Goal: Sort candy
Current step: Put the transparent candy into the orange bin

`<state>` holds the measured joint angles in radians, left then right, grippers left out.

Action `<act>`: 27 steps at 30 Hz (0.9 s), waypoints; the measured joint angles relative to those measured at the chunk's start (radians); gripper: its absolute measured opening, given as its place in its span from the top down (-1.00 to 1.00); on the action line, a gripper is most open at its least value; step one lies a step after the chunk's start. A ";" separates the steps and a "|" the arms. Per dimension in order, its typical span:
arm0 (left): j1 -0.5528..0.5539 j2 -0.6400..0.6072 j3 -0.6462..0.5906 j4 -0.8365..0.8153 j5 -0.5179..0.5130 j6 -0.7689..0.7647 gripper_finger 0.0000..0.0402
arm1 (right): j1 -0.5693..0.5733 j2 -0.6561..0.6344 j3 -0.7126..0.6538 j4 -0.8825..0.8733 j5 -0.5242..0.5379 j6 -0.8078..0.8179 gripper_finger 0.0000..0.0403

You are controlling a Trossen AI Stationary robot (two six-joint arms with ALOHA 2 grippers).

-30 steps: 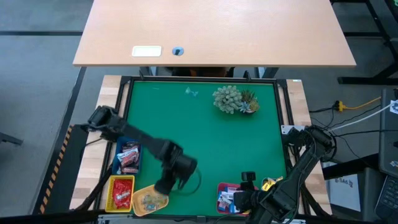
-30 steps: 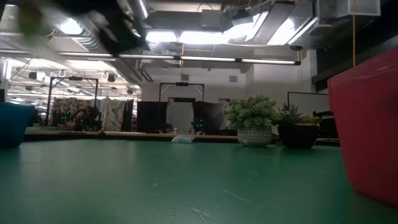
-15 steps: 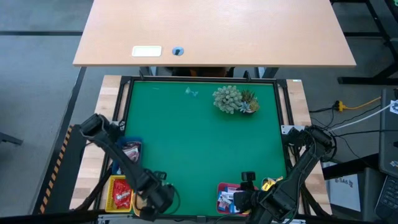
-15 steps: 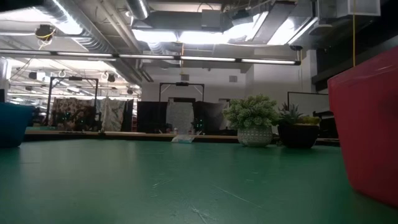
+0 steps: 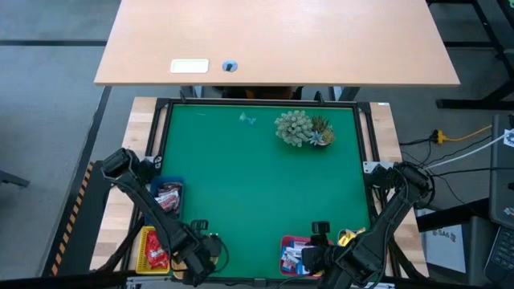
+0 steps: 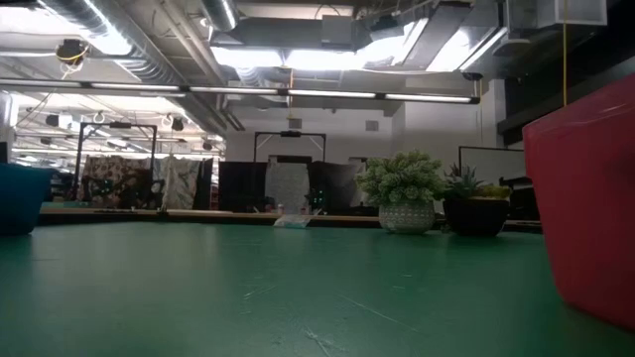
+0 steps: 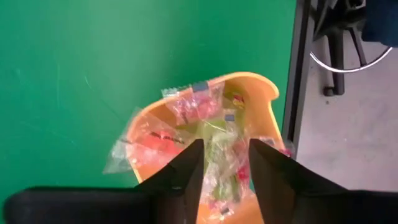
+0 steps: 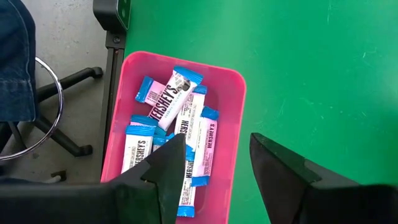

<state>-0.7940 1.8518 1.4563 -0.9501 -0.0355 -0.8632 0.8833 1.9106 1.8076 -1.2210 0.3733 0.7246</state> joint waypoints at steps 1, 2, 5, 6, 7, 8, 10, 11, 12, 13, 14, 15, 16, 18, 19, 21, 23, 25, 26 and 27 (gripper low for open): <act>0.002 0.000 0.000 0.000 0.000 0.001 0.41 | 0.000 0.000 0.000 0.000 0.000 0.000 0.11; 0.002 0.002 0.000 0.000 -0.003 0.004 0.37 | 0.000 0.000 0.000 0.000 0.000 0.000 0.11; 0.011 0.008 0.000 0.003 -0.006 0.005 0.30 | 0.000 0.000 0.000 0.000 0.000 0.000 0.11; 0.013 0.008 0.000 0.005 -0.007 0.005 0.28 | 0.000 0.000 0.000 0.000 0.000 0.000 0.11; 0.014 0.008 0.000 0.010 -0.007 0.005 0.28 | 0.000 0.000 0.000 0.000 0.000 0.000 0.11; 0.018 0.008 0.000 0.017 -0.008 0.006 0.27 | 0.000 0.000 0.000 -0.001 0.000 0.000 0.11; 0.024 0.008 0.000 0.024 -0.013 0.008 0.27 | 0.000 0.000 0.000 -0.001 0.000 0.000 0.11; 0.031 0.008 0.000 0.024 -0.018 0.006 0.27 | 0.000 0.000 0.000 -0.001 0.000 0.000 0.11; 0.038 0.008 0.000 0.024 -0.026 0.001 0.27 | 0.000 0.000 0.000 -0.001 0.000 0.000 0.11; 0.047 0.008 0.000 0.024 -0.040 0.002 0.27 | 0.000 0.000 0.000 -0.001 0.000 0.000 0.11; 0.058 0.008 0.000 0.024 -0.055 0.002 0.27 | 0.000 0.000 0.000 -0.002 0.000 0.000 0.11; 0.072 0.008 0.000 0.024 -0.070 0.002 0.27 | 0.000 0.000 0.000 -0.002 0.000 0.000 0.11; 0.088 0.008 0.000 0.024 -0.085 0.003 0.27 | 0.000 0.000 0.000 -0.002 0.000 0.000 0.11; 0.129 0.008 0.000 0.024 -0.103 0.043 0.28 | 0.000 0.000 0.000 -0.002 0.000 0.000 0.11; 0.153 0.008 0.000 0.024 -0.108 0.087 0.28 | 0.000 0.000 0.000 -0.002 0.000 0.000 0.11; 0.203 0.008 0.000 0.026 -0.115 0.202 0.28 | 0.000 0.000 0.000 -0.001 0.000 0.000 0.11; 0.256 0.008 0.000 0.034 -0.137 0.331 0.28 | 0.000 0.000 0.000 -0.001 0.000 0.000 0.11; 0.310 0.008 0.000 0.051 -0.186 0.463 0.28 | 0.000 0.000 0.000 0.000 0.000 0.000 0.11; 0.337 0.008 0.000 0.071 -0.221 0.530 0.28 | 0.000 0.000 0.000 0.000 0.000 0.000 0.11; 0.361 0.008 0.000 0.093 -0.262 0.599 0.28 | 0.000 0.000 0.000 0.001 0.000 0.000 0.11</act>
<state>-0.4327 1.8599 1.4563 -0.8568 -0.2974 -0.2638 0.8833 1.9106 1.8076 -1.2201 0.3733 0.7250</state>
